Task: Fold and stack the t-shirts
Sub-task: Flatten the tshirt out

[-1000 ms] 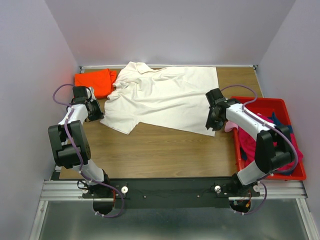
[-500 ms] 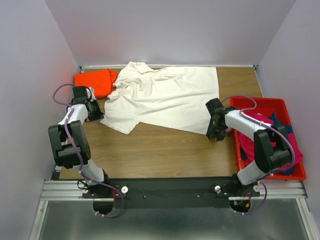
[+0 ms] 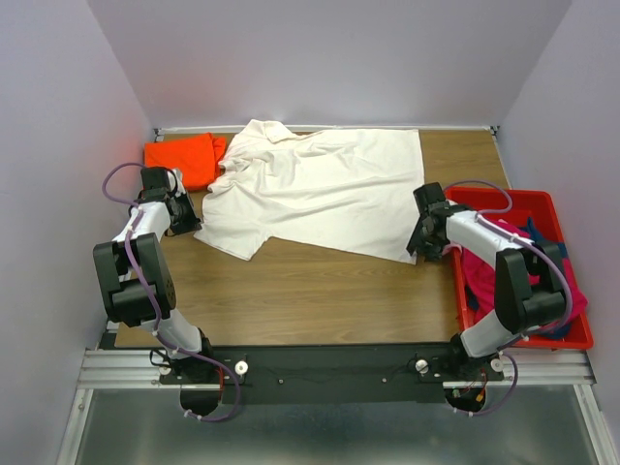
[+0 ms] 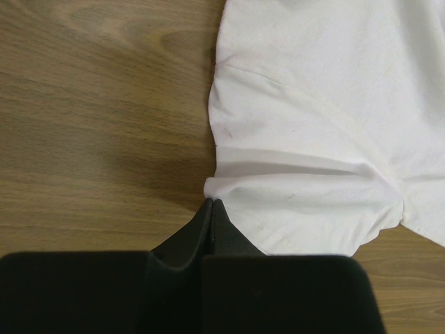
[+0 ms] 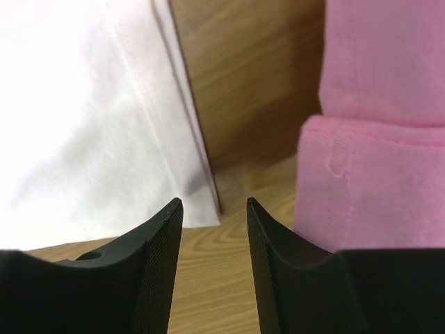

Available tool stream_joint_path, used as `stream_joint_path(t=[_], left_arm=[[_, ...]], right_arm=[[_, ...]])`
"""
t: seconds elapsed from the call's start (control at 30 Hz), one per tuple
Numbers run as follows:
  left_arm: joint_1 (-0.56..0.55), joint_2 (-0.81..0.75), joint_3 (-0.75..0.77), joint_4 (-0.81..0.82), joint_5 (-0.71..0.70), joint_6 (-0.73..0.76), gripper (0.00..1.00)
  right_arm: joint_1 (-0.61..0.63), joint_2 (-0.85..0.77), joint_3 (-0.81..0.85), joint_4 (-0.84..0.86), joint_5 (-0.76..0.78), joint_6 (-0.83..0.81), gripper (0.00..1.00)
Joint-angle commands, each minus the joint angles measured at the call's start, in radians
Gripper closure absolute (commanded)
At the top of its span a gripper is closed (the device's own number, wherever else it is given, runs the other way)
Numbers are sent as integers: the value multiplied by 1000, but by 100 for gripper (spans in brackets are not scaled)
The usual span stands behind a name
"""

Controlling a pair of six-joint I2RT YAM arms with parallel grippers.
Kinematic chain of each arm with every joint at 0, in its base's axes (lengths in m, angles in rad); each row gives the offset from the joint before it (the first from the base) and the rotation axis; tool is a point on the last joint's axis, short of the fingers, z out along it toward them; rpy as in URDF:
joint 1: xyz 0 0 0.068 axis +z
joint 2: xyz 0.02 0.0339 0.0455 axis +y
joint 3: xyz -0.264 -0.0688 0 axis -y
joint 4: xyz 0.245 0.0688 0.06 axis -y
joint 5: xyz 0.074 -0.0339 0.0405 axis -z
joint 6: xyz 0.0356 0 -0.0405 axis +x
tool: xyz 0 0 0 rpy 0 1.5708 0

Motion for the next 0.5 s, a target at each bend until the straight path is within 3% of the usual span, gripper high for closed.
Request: stream_joint_path(t=[0.0, 0.47], left_arm=[[6, -25, -4, -12, 12, 12, 100], [6, -34, -15, -14, 16, 7, 100]], right_arm=[[-10, 18, -15, 84, -56, -15, 51], [-8, 4, -104, 87, -136, 25, 59]])
